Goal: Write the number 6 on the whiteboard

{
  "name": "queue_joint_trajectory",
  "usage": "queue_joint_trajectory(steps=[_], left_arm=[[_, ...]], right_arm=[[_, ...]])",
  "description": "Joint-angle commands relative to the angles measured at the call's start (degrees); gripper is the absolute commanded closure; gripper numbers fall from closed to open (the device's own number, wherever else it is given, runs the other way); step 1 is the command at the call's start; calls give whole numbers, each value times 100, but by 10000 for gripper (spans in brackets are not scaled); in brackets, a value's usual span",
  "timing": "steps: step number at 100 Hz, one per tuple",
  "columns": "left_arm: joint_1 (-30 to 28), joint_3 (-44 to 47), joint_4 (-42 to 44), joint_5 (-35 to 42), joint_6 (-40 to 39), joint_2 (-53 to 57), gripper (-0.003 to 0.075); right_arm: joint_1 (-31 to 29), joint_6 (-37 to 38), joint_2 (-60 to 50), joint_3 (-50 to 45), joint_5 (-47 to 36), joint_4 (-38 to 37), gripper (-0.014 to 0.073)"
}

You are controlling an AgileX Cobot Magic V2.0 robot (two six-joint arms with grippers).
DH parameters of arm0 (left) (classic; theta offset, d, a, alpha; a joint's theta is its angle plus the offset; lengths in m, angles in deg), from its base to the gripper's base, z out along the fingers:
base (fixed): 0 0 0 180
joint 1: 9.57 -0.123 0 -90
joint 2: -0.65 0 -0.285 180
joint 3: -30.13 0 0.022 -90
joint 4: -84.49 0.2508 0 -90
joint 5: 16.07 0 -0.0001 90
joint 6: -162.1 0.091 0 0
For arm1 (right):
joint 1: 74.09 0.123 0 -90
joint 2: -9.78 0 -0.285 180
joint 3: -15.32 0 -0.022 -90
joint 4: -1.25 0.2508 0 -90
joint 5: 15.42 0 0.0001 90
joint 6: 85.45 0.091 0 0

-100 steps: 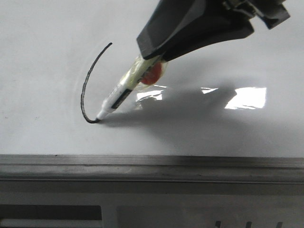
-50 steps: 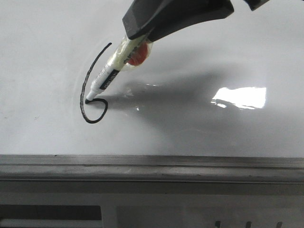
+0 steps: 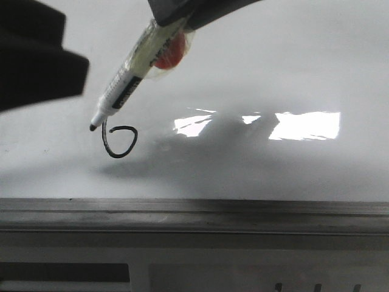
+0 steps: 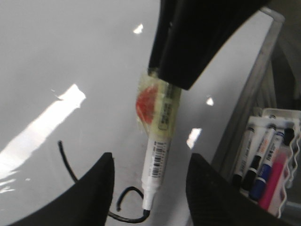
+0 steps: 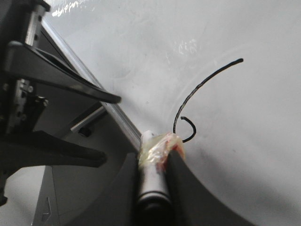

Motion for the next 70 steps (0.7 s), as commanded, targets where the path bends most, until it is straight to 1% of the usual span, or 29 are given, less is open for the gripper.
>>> queue_joint_trajectory(steps=[1, 18, 31, 35, 40, 47, 49, 52, 56, 70], left_arm=[[60, -177, -292, 762, -82, -391, 396], [60, -177, -315, 1204, -82, -817, 396], [60, -177, -348, 1293, -82, -817, 414], [60, -177, -406, 1293, -82, -817, 442], [60, -177, -406, 1293, -82, -817, 494], [60, -177, -406, 1281, -82, -817, 597], [60, -177, -406, 1270, -82, -817, 642], [60, -177, -406, 1238, -82, -817, 675], [60, -177, -406, 1129, -82, -817, 743], [60, -177, -406, 1002, -82, -817, 741]], right_arm=[[61, -96, -136, 184, -225, 1, 657], [165, -96, -136, 184, -206, 12, 657], [165, -96, -136, 184, -190, 12, 657], [165, -96, -136, 184, -190, 12, 657], [165, -96, -136, 184, -190, 12, 657], [165, -96, -136, 184, -190, 12, 657], [165, -96, -136, 184, -184, 12, 657], [165, -96, -136, 184, -184, 25, 657], [165, -96, -136, 184, -184, 60, 657], [165, -96, -136, 184, -160, 81, 657]])
